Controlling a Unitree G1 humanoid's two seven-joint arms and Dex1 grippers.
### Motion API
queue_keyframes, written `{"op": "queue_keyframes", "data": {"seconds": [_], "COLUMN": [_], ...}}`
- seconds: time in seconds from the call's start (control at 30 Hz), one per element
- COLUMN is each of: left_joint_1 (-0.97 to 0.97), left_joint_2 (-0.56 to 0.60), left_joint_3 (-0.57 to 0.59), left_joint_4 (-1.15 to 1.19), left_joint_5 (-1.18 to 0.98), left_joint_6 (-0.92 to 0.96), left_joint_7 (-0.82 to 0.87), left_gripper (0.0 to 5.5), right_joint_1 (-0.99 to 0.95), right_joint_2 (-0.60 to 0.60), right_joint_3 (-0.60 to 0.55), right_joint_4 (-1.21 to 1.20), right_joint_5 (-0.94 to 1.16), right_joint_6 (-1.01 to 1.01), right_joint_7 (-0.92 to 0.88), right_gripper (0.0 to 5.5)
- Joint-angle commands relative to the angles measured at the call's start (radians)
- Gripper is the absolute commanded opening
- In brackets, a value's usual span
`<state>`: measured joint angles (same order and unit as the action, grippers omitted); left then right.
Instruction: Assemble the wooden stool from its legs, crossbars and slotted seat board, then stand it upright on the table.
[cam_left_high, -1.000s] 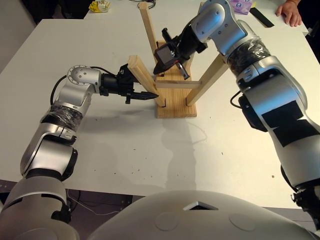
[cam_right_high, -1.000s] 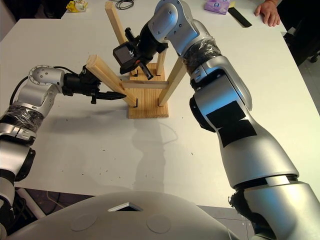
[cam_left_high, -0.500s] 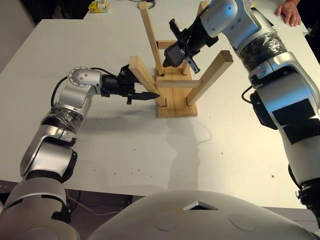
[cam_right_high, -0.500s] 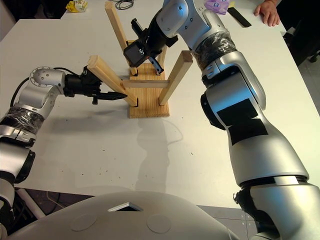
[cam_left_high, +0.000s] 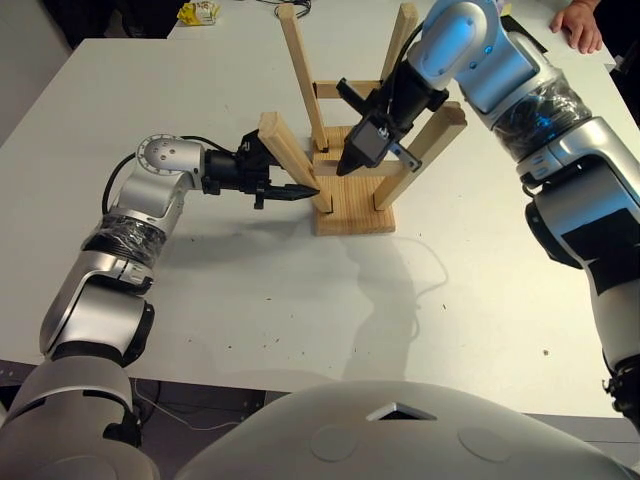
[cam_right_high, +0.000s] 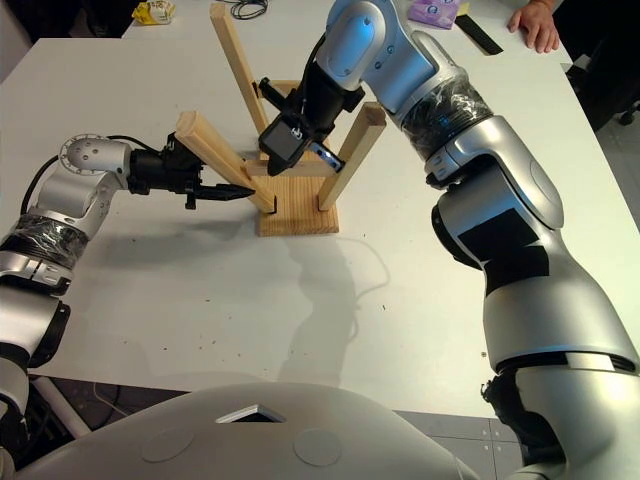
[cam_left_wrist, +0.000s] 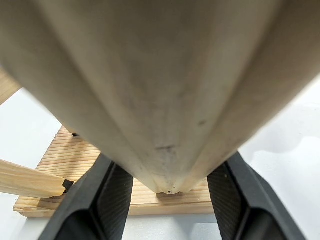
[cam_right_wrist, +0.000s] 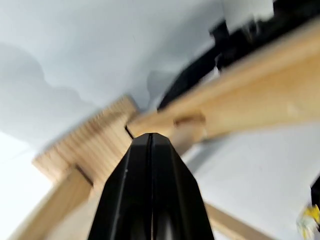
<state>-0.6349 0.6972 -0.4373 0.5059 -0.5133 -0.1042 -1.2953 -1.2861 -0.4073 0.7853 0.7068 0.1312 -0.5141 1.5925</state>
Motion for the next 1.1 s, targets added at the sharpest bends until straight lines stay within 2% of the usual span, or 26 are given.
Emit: {"op": "queue_keyframes", "data": {"seconds": [0.03, 0.13, 0.5, 0.63, 0.7, 0.77, 0.93, 1.1], "left_joint_1": [0.189, 0.187, 0.178, 0.179, 0.179, 0.174, 0.170, 0.164], "left_joint_2": [-0.003, -0.001, -0.005, -0.004, -0.003, -0.006, -0.006, -0.008], "left_joint_3": [-0.184, -0.184, -0.186, -0.186, -0.185, -0.186, -0.187, -0.189], "left_joint_4": [0.091, 0.090, 0.093, 0.091, 0.092, 0.096, 0.098, 0.097], "left_joint_5": [0.304, 0.304, 0.304, 0.304, 0.304, 0.306, 0.307, 0.308], "left_joint_6": [0.123, 0.125, 0.125, 0.125, 0.124, 0.123, 0.123, 0.122], "left_joint_7": [0.048, 0.048, 0.040, 0.039, 0.040, 0.039, 0.037, 0.030], "left_gripper": [2.06, 2.06, 2.06, 2.06, 2.06, 2.06, 2.06, 2.06], "right_joint_1": [-0.044, -0.102, -0.100, -0.067, -0.041, -0.024, -0.020, -0.022], "right_joint_2": [0.061, 0.099, 0.117, 0.150, 0.153, 0.128, 0.099, 0.112], "right_joint_3": [-0.086, -0.109, -0.078, -0.078, -0.081, -0.043, 0.029, -0.010], "right_joint_4": [0.096, 0.204, 0.379, 0.358, 0.316, 0.245, 0.187, 0.226], "right_joint_5": [-0.021, -0.096, -0.320, -0.334, -0.246, -0.131, -0.045, -0.092], "right_joint_6": [-0.002, -0.039, -0.174, -0.226, -0.209, -0.152, -0.113, -0.134], "right_joint_7": [-0.014, -0.126, -0.272, -0.223, -0.060, 0.017, 0.022, 0.021], "right_gripper": [0.00, 0.00, 0.00, 0.00, 0.00, 0.00, 0.00, 0.00]}}
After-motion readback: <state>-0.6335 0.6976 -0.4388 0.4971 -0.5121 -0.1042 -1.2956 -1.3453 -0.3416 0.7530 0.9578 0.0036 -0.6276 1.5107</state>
